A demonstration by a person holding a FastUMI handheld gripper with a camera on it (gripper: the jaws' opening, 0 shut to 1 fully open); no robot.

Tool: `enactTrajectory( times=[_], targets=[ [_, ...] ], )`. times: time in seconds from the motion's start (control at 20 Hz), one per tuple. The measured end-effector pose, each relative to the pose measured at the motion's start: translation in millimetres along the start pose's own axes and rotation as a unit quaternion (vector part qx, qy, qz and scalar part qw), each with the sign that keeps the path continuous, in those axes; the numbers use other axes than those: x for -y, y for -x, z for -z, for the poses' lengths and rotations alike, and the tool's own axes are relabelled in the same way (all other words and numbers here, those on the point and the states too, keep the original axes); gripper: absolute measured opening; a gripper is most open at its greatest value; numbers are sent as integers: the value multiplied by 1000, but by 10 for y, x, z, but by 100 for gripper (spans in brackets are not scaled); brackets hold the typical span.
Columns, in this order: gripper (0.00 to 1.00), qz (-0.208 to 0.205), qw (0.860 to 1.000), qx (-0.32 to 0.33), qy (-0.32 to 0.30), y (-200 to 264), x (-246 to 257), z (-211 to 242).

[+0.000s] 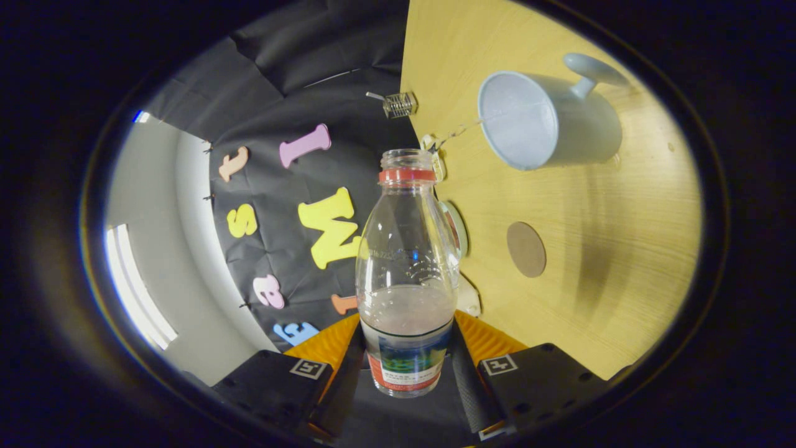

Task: Take the bottle from table, then pour the juice into the cup, finally place the bottle on the coaster

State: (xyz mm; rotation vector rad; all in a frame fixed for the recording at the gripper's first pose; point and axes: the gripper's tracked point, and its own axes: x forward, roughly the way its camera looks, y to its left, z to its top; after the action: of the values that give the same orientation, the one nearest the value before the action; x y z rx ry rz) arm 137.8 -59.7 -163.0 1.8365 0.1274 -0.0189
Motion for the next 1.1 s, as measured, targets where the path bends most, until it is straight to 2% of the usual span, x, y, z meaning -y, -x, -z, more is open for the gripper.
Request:
enactTrajectory(
  times=[1.1],
  targets=[
    [75, -13, 999, -21, -44, -111, -311, 76]
  ],
)
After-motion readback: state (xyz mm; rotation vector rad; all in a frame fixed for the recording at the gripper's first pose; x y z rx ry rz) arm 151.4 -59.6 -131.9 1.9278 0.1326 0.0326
